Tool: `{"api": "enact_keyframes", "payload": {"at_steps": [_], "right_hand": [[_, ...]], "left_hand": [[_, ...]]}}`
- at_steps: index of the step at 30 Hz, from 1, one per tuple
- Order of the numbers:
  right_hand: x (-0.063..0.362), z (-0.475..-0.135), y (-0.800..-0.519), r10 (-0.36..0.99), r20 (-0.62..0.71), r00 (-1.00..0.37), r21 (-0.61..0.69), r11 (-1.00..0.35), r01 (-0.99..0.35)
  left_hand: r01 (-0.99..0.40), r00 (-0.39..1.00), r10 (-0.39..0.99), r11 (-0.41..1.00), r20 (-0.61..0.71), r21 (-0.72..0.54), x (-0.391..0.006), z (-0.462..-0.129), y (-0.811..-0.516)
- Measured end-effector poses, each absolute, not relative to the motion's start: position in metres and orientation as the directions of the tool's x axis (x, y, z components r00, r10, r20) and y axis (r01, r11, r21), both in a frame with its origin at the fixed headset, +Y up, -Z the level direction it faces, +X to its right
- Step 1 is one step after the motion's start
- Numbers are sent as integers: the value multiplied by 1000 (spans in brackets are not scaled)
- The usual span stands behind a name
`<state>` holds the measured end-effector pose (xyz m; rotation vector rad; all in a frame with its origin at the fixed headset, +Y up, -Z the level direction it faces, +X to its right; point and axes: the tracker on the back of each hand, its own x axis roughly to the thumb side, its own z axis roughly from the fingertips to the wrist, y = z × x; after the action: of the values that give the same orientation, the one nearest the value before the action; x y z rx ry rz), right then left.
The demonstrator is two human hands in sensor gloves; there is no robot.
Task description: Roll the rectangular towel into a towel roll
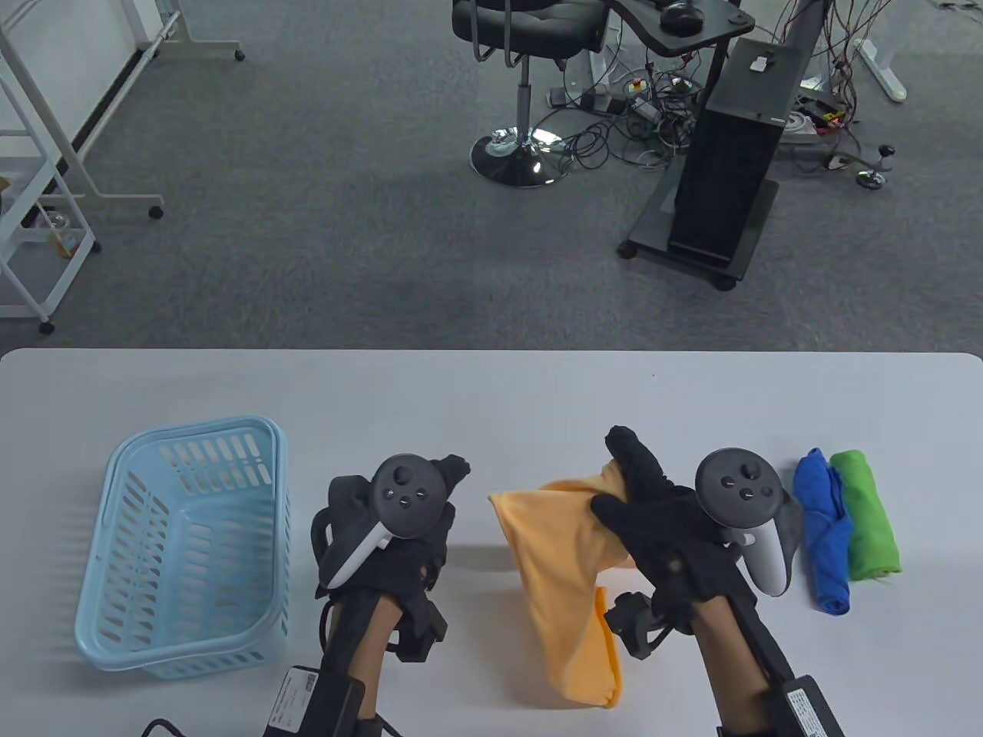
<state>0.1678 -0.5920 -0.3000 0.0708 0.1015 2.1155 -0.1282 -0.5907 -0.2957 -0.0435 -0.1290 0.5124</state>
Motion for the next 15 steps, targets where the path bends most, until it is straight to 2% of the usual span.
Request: {"api": "enact_keyframes", "payload": {"at_steps": [3,5,6,7,9,10,12,13,15], "right_hand": [[164,-301,-594,858,-3,-514,104,-511,-854],[164,-301,-594,854,-4,-520,92,-517,-851],[166,-301,-594,852,-1,-524,79,-523,-849],[169,-301,-593,849,1,-529,66,-528,-847],[176,-300,-589,824,8,-566,40,-566,-823],[180,-300,-586,775,21,-631,32,-632,-775],[181,-301,-584,638,75,-767,67,-770,-634],[180,-301,-584,579,103,-809,96,-815,-571],[175,-306,-583,443,108,-890,104,-895,-433]], "left_hand": [[-651,715,667,744,211,-147,-112,-295,-592],[-640,670,692,722,270,-264,-88,-299,-595],[-571,718,642,764,268,-299,-75,-303,-595],[-518,766,584,808,270,-280,-68,-305,-595],[-410,862,434,901,263,-143,-59,-308,-593],[-382,876,395,918,276,-102,-56,-310,-591],[-376,878,406,913,253,-158,-54,-311,-587],[-375,883,401,915,246,-147,-54,-312,-584],[-294,919,318,947,233,-132,-53,-315,-578]]}}
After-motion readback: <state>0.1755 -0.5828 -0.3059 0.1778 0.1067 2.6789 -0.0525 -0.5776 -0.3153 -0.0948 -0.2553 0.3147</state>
